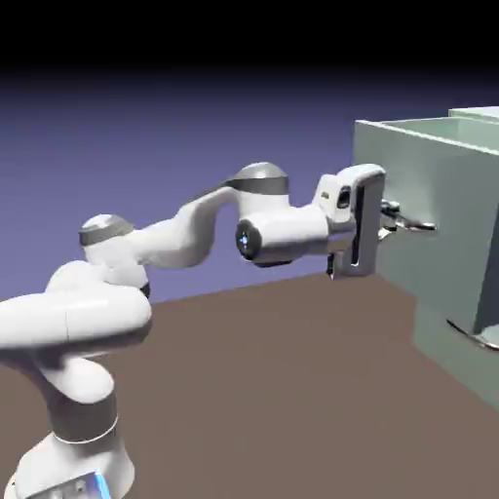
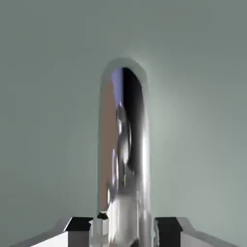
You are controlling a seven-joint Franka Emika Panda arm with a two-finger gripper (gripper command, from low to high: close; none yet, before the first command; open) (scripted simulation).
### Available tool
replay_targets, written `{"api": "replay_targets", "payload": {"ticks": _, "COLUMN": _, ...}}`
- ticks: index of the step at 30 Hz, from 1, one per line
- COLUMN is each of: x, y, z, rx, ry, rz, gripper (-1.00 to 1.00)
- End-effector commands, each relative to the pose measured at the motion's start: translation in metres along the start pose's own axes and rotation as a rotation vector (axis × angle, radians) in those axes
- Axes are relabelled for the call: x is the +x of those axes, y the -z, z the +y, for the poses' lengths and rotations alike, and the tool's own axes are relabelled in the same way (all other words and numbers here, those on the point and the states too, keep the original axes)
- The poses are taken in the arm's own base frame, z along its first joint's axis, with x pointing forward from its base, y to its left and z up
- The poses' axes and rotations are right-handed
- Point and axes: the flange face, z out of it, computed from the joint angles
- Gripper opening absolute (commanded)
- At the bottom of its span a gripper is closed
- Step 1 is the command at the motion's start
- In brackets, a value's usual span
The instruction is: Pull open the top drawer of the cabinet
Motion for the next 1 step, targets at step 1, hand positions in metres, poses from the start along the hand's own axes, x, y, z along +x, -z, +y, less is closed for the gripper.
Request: {"api": "replay_targets", "payload": {"ticks": 1, "x": 0.0003, "y": 0.0118, "z": 0.0, "rx": 0.0, "ry": 0.0, "rz": 0.0, "gripper": 1.0}}
